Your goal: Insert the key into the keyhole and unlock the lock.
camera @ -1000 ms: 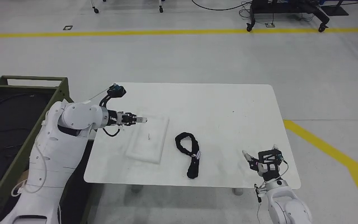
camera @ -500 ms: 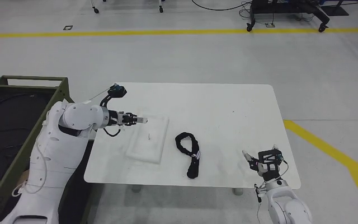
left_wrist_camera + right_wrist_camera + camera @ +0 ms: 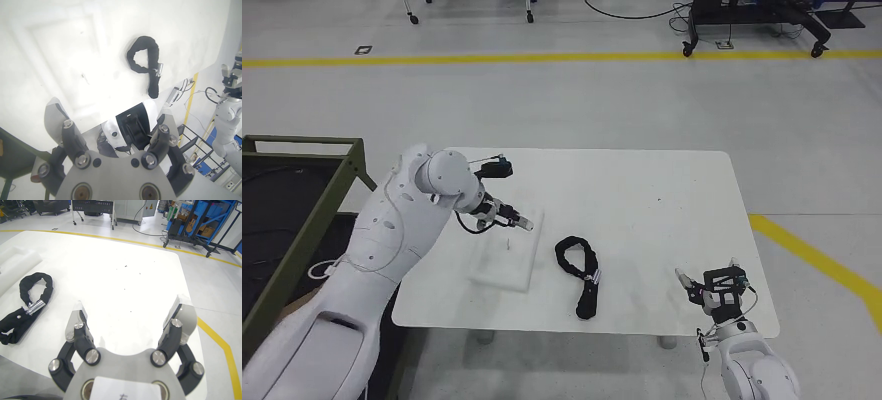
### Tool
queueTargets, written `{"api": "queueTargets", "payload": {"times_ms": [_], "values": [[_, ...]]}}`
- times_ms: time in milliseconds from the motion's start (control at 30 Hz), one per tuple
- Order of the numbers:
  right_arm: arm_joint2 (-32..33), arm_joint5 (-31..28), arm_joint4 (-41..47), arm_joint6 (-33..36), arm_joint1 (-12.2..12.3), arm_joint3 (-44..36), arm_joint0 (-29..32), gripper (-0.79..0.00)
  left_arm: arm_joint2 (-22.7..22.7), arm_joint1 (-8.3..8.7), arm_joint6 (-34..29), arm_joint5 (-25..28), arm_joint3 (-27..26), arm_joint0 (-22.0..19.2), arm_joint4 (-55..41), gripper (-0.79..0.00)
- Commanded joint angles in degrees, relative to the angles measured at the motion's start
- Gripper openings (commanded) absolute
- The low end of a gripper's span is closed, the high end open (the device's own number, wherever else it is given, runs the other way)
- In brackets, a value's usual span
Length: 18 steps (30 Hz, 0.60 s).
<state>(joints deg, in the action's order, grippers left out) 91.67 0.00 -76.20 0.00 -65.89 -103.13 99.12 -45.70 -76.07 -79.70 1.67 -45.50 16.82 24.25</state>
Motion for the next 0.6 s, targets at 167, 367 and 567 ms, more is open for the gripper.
{"api": "queueTargets", "payload": {"times_ms": [167, 367, 567], "values": [[0.0, 0.0, 0.0, 0.0, 0.0, 0.0, 0.0, 0.000, 6.7, -4.45, 4.9, -1.0, 9.7, -1.7, 0.4, 0.000], [0.0, 0.0, 0.0, 0.0, 0.0, 0.0, 0.0, 0.000, 8.6, -7.08, 8.2, 1.7, 15.2, -3.2, -0.7, 0.000], [0.0, 0.0, 0.0, 0.0, 0.0, 0.0, 0.0, 0.000, 8.6, -7.08, 8.2, 1.7, 15.2, -3.2, -0.7, 0.000]]}}
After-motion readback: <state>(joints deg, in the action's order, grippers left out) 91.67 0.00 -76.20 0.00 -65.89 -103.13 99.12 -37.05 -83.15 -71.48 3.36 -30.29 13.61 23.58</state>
